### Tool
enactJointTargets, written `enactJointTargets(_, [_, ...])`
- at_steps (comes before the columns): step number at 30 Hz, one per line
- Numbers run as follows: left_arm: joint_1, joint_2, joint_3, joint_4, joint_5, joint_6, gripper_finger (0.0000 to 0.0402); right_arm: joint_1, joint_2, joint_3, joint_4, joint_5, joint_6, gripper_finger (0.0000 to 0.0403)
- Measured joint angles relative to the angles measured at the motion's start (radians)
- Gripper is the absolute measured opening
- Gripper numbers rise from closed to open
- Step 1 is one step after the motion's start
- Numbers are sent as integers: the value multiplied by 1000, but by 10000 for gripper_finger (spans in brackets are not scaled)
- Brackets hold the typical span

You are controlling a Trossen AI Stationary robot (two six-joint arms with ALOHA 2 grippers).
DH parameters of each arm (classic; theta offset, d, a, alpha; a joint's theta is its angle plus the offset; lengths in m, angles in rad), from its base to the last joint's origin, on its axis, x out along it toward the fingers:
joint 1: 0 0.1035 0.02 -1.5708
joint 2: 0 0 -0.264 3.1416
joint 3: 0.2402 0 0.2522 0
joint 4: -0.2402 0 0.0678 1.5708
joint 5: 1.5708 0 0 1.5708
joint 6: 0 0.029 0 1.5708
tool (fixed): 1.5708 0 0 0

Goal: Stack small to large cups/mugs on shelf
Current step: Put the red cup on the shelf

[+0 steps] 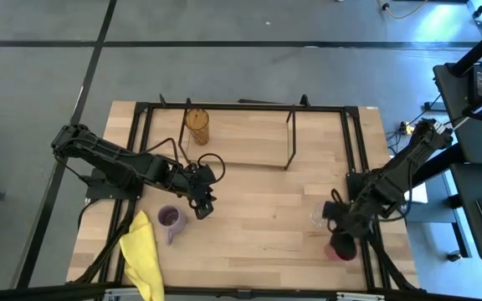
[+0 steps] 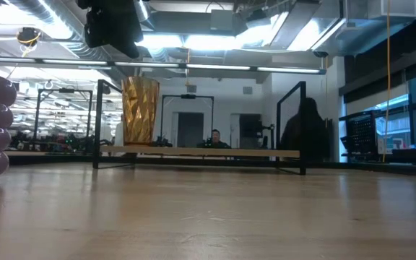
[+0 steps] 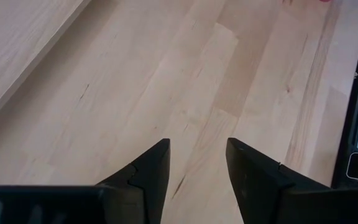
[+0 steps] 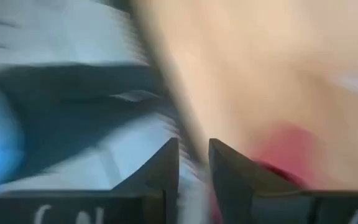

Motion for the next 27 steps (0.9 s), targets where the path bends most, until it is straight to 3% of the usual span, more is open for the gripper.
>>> enactJointTargets(4, [0, 0, 0, -11, 0, 0, 152, 10, -4, 69, -317, 55, 24, 90])
enactJointTargets(8, [0, 0, 0, -26, 0, 0, 152, 36, -9, 153, -491, 93, 108, 90])
enactJointTargets(18, [0, 0, 0, -63, -4, 12, 152, 232, 17, 162, -475, 129, 414, 113])
enactJointTargets(27, [0, 0, 0, -66, -4, 26, 152, 269, 72, 81, -263, 147, 483, 117])
